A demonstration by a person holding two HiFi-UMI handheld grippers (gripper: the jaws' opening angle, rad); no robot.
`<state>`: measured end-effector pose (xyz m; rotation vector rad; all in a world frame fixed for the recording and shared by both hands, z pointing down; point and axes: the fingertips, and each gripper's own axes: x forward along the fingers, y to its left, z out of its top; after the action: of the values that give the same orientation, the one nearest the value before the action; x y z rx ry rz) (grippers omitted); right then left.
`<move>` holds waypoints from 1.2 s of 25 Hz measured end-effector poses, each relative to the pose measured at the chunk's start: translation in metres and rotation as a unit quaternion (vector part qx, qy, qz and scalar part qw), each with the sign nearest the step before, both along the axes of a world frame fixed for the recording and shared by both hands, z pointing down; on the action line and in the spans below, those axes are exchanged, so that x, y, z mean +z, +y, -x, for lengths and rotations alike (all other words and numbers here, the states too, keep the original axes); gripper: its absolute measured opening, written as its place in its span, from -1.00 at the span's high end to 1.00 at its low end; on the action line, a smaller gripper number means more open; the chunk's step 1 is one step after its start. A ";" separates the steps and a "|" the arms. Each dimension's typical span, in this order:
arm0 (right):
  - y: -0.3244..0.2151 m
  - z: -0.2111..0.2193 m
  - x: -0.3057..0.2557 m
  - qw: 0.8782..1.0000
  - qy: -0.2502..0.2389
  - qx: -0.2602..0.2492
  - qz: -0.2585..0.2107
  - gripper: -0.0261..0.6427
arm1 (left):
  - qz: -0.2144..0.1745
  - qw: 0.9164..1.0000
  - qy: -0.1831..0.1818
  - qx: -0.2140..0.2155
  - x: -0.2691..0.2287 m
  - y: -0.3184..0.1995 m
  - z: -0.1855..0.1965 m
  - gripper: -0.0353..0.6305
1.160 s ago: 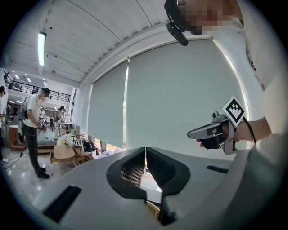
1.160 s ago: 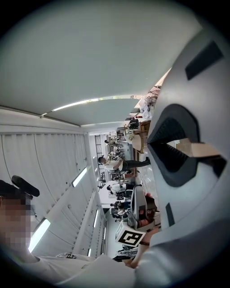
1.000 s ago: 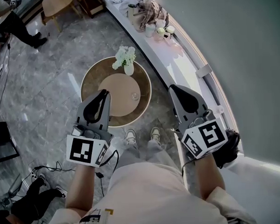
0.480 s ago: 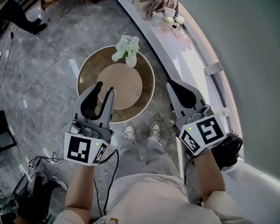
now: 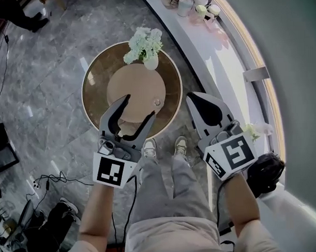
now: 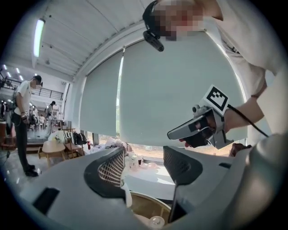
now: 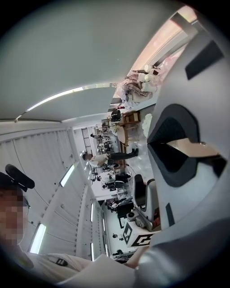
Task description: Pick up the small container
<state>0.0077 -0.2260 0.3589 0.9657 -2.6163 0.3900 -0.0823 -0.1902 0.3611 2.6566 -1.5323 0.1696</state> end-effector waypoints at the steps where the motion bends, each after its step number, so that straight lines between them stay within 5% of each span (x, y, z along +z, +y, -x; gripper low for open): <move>1: -0.001 0.001 0.013 1.000 0.007 -0.002 0.005 0.90 | -0.003 1.000 -0.007 0.001 0.016 0.000 -0.002 0.13; 17: -0.009 0.019 0.179 0.998 0.030 -0.026 0.052 0.90 | 0.055 0.991 -0.059 0.103 0.260 -0.019 -0.042 -0.18; 26: -0.008 0.019 0.256 0.995 0.031 -0.033 0.086 0.90 | 0.070 0.989 -0.077 0.104 0.351 -0.026 -0.063 -0.21; 30: -0.010 0.022 0.274 0.994 0.033 -0.048 0.088 0.90 | 0.077 0.990 -0.053 0.104 0.372 -0.034 -0.064 -0.24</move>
<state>-0.0140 -0.2357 0.6333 0.7783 -2.5087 0.5432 -0.0180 -0.2245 0.7335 2.7154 -1.2091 0.4285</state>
